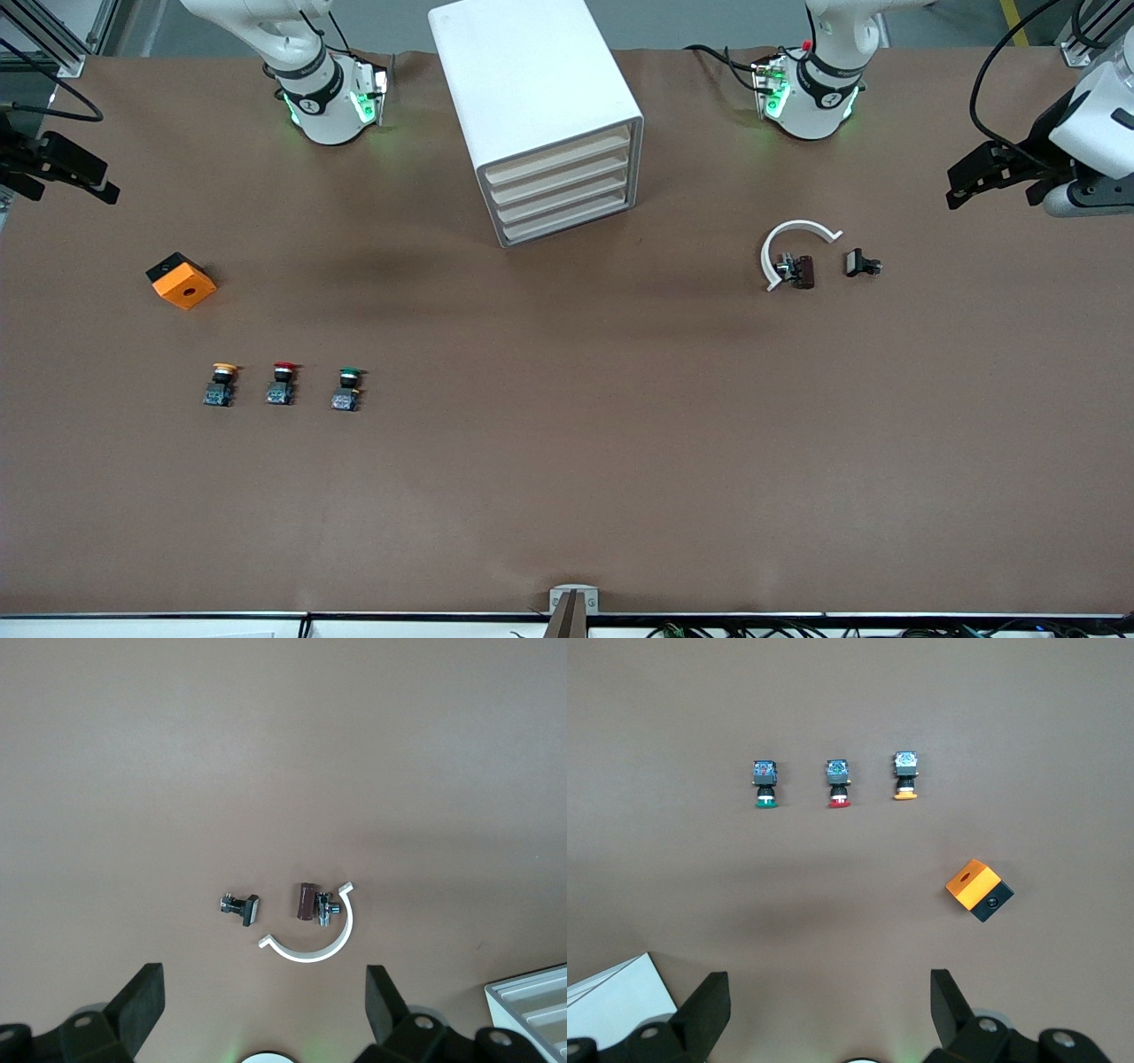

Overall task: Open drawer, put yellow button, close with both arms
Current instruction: 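Move the left gripper out toward the white drawer cabinet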

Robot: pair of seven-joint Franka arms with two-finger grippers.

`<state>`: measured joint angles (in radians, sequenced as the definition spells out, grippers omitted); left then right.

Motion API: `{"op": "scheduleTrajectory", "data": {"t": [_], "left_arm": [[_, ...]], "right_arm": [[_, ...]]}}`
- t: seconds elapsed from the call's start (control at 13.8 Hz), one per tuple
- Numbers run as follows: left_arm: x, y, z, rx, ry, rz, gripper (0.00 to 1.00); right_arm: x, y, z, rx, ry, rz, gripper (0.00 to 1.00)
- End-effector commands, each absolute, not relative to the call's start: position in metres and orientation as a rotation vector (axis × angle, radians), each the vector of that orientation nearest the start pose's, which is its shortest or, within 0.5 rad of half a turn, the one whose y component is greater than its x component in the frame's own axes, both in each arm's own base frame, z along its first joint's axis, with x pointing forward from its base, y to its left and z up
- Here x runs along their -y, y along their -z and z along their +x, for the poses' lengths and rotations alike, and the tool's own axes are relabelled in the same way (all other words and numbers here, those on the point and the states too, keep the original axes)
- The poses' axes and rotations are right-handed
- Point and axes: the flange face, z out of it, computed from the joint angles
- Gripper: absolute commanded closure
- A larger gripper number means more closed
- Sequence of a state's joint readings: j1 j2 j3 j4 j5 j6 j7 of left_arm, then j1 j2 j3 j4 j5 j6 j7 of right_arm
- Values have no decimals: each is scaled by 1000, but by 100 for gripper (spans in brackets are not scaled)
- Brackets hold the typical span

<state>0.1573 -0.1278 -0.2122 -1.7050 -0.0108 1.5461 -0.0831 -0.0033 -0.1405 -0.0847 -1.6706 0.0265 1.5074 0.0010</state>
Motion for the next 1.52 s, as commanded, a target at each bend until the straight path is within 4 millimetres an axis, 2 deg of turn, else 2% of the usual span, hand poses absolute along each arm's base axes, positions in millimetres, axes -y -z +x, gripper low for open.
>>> {"op": "scheduleTrajectory", "data": {"t": [0.0,0.22,0.43,0.51,0.72,0.94,1.09,1.23,1.38,1.45], "left_arm": [[35,-630,510,32,-49,-3104,0],[39,-634,524,40,-29,-3114,0],[46,-612,541,10,-92,-3124,0],[47,-593,549,5,-153,-3134,0],[51,-564,562,-6,-254,-3136,0],[67,-511,593,-21,-354,-3155,0],[86,-473,605,188,-435,-3161,0],[114,-432,612,480,-588,-3143,0],[145,-402,624,677,-644,-3071,0],[161,-387,625,778,-675,-3014,0]], "right_arm": [[43,-651,496,-134,-22,-3100,0],[43,-651,496,-134,-20,-3100,0],[43,-651,496,-134,-20,-3100,0],[43,-651,496,-134,-20,-3100,0],[43,-651,496,-134,-22,-3100,0],[43,-650,497,-136,-25,-3100,0],[44,-651,497,-139,-25,-3100,0],[44,-651,497,-141,-25,-3099,0],[45,-656,498,-157,-6,-3097,0],[46,-655,500,-157,-8,-3096,0]]}}
